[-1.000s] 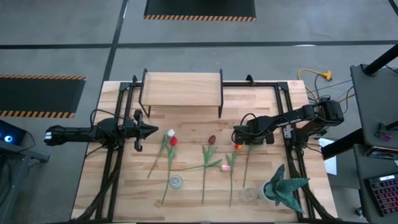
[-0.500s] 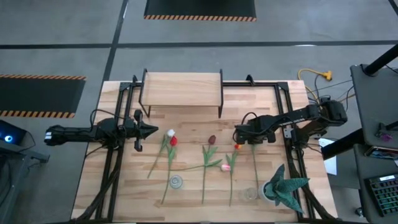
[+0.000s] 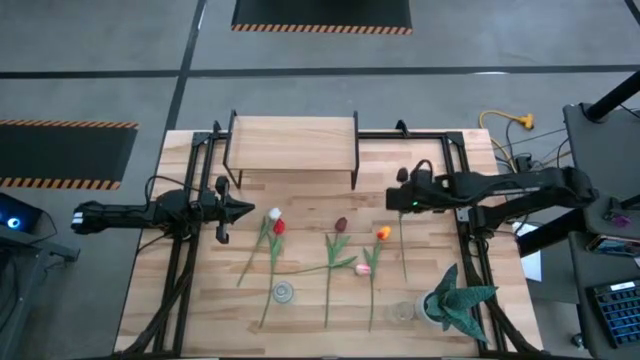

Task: Pick and place flowers into a vace then onto a shelf
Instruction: Put the black flower into the right transparent vase, then put the yellow flower into the right transparent vase

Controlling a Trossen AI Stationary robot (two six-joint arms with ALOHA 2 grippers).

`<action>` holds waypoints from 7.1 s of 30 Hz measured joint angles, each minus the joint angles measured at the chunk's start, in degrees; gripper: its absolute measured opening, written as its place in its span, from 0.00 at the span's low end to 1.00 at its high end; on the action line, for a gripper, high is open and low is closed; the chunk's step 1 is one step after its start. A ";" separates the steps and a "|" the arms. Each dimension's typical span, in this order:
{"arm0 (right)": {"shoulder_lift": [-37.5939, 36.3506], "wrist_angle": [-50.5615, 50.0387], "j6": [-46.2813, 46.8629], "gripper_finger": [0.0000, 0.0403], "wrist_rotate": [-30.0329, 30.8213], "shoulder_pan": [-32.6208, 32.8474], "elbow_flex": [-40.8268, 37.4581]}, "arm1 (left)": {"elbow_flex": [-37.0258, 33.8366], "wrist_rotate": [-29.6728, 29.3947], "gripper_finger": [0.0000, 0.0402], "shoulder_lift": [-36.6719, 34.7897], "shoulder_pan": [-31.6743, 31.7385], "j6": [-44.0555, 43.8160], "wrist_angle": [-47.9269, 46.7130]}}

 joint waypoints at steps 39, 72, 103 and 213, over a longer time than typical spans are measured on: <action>-10.18 36.12 -59.02 0.03 6.27 30.75 11.41 | 0.01 -0.05 0.00 0.00 0.01 0.09 -1.16; -2.25 44.23 -62.11 0.03 5.68 43.16 11.36 | 0.02 -0.04 0.00 0.02 0.01 0.22 -2.58; 8.01 44.71 -68.02 0.03 5.69 46.99 9.62 | 0.01 -0.03 0.00 0.00 0.00 0.20 -2.56; -2.99 27.33 -0.05 0.65 15.03 17.08 0.72 | 0.00 -0.02 0.00 0.00 0.02 0.20 -2.56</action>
